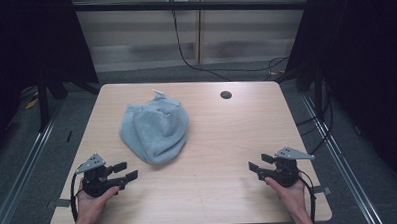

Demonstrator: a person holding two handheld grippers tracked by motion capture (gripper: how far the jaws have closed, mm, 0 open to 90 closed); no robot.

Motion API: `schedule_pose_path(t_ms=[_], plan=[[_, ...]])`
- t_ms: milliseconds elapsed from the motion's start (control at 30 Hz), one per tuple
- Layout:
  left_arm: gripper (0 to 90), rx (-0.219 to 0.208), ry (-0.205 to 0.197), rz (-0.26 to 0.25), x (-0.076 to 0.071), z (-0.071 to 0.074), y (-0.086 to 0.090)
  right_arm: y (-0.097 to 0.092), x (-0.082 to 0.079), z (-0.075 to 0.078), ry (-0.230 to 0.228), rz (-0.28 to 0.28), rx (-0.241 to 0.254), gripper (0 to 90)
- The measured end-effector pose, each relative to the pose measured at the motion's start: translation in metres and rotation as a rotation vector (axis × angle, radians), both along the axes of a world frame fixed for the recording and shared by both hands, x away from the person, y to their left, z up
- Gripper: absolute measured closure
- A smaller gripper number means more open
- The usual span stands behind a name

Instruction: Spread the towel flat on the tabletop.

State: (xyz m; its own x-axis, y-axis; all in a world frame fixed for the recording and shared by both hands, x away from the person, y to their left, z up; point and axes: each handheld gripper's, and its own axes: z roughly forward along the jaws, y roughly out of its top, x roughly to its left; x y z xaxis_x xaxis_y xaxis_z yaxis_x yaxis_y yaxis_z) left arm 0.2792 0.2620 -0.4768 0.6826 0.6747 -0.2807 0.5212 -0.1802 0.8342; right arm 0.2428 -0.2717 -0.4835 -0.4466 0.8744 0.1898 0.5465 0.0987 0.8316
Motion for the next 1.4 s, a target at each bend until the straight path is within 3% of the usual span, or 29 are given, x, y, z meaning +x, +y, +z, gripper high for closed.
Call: schedule_pose_path(t_ms=[233, 267, 367, 533, 633, 733, 900, 933, 967, 1000, 1033, 1100, 1267, 1400], plan=[[56.0, 0.018, -0.048, -0.024, 0.018, 0.017, -0.009, 0.004, -0.003, 0.005, -0.005, 0.033, 0.016, 35.4], [57.5, 0.036, -0.071, -0.021, 0.027, 0.022, -0.014, 0.005, -0.002, 0.004, -0.003, 0.036, 0.015, 35.0], [60.8, 0.019, -0.069, -0.007, 0.045, 0.026, -0.020, 0.006, 0.000, 0.003, 0.006, 0.047, 0.012, 34.7], [55.4, 0.021, -0.059, 0.015, 0.070, 0.022, -0.030, 0.005, 0.000, 0.004, 0.000, 0.048, 0.020, 34.3], [49.4, 0.012, -0.012, 0.022, 0.082, 0.013, -0.030, 0.005, 0.000, 0.004, 0.003, 0.049, 0.015, 33.6], [43.2, 0.034, 0.000, 0.056, 0.088, 0.004, -0.031, 0.006, 0.000, 0.003, 0.005, 0.053, 0.016, 33.5], [32.9, 0.054, 0.010, 0.063, 0.096, -0.007, -0.035, 0.007, 0.001, 0.001, 0.014, 0.065, 0.010, 33.2], [32.1, 0.097, 0.001, 0.059, 0.098, -0.009, -0.038, 0.007, 0.001, 0.000, 0.018, 0.065, 0.011, 33.1], [29.7, 0.097, 0.001, 0.059, 0.098, -0.009, -0.038, 0.007, 0.001, 0.000, 0.018, 0.065, 0.011, 33.1], [29.2, 0.080, 0.038, 0.050, 0.105, -0.013, -0.042, 0.008, 0.002, -0.001, 0.024, 0.068, 0.009, 32.9], [29.2, 0.073, 0.044, 0.055, 0.108, -0.014, -0.044, 0.008, 0.002, -0.002, 0.028, 0.068, 0.009, 32.8], [33.2, 0.098, 0.047, 0.043, 0.110, -0.020, -0.047, 0.009, 0.002, -0.002, 0.036, 0.069, 0.013, 32.7], [57.3, 0.111, 0.072, 0.000, 0.109, -0.026, -0.051, 0.009, 0.002, -0.003, 0.038, 0.071, 0.013, 31.9], [62.2, 0.103, 0.077, -0.020, 0.101, -0.031, -0.051, 0.009, 0.001, -0.003, 0.043, 0.074, 0.006, 31.8]])
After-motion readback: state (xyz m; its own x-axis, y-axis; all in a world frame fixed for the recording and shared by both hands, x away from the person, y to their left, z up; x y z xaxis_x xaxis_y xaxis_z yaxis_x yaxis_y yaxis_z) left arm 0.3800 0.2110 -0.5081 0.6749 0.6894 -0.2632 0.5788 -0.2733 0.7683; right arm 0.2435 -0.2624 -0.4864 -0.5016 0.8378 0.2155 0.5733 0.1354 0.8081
